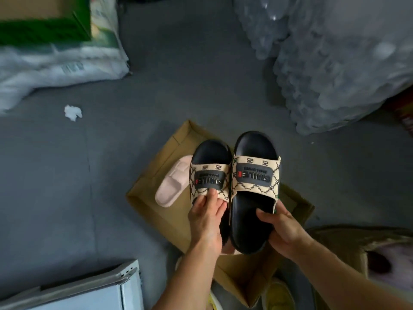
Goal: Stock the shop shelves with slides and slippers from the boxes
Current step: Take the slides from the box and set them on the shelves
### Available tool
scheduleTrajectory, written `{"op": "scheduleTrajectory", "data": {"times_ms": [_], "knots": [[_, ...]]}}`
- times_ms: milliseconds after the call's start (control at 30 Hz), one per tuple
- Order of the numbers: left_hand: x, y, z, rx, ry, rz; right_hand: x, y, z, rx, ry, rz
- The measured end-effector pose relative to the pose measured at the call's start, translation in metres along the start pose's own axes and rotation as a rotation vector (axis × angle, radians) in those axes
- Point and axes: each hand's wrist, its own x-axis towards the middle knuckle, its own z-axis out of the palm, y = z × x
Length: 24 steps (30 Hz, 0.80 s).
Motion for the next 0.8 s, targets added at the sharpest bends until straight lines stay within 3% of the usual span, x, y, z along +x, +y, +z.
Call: {"op": "scheduleTrajectory", "data": {"times_ms": [367, 800], "knots": [[-0.181, 0.074, 0.031, -0.096, -0.063, 0.19, -0.133, -0.122, 0.049, -0.258, -0.18, -0.111], [-0.349, 0.12, 0.011, -0.294, -0.338, 0.183, -0.298, -0.151, 0.106, -0.339, -0.306, -0.179]]}}
